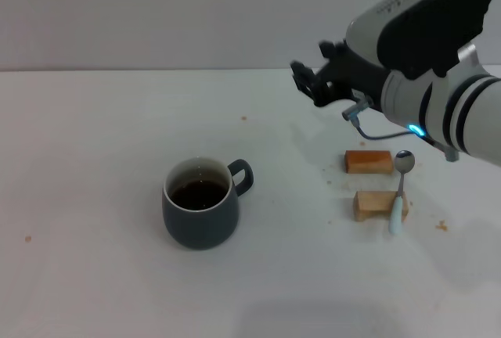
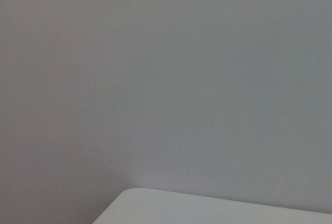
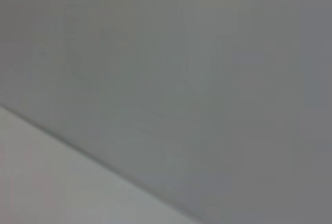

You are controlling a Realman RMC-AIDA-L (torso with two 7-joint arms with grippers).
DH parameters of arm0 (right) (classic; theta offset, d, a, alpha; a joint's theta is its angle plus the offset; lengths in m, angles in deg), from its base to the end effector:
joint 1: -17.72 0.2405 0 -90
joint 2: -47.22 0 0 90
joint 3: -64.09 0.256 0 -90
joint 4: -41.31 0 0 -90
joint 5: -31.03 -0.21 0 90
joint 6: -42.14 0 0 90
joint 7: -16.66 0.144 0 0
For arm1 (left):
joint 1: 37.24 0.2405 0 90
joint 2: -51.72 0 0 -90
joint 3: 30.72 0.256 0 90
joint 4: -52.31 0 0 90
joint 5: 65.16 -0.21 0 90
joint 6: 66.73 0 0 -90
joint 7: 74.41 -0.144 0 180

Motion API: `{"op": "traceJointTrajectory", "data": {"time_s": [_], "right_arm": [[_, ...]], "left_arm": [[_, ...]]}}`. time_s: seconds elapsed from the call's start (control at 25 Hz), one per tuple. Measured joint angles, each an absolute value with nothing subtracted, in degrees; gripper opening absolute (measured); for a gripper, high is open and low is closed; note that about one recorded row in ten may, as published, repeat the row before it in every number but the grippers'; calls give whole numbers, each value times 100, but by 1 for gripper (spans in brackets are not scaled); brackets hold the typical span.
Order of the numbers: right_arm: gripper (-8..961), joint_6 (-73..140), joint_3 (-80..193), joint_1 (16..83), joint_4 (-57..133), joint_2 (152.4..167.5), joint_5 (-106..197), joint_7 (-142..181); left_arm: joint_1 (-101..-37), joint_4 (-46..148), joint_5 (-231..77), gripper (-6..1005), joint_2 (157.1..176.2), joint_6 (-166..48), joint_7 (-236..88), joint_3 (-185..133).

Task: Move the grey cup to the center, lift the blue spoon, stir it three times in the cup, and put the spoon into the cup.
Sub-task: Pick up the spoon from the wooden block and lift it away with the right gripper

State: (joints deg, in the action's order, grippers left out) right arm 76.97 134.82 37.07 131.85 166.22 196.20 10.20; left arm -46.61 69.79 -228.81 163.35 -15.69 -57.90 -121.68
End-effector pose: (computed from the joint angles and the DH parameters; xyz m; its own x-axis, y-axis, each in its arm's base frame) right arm 0.1150 0.3621 -0.0330 0.9062 -0.2768 -0.3198 -0.4225 -0.5585 -0.7138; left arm -0.4495 0.2690 0.0847 0.6669 0.1373 0.7324 0.6891 0.2604 -0.6763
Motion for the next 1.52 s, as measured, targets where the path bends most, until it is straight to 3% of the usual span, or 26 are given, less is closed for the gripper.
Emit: {"op": "traceJointTrajectory", "data": {"time_s": [0.44,1.2,1.52], "right_arm": [[456,9816,13246,3292,14829,16641,19790,1502],[455,13276,13590,4010,15299,16608,19809,2524],[454,12862,14809,3085,15290,16630,19775,2648]], "left_arm": [[-4623,6970,-22881,-3,16301,-1597,-5793,-12175],[-4593,7007,-22881,-3,16160,-1594,-5782,-12248],[-4600,7056,-22881,-3,16125,-1555,-5747,-12256]]}}
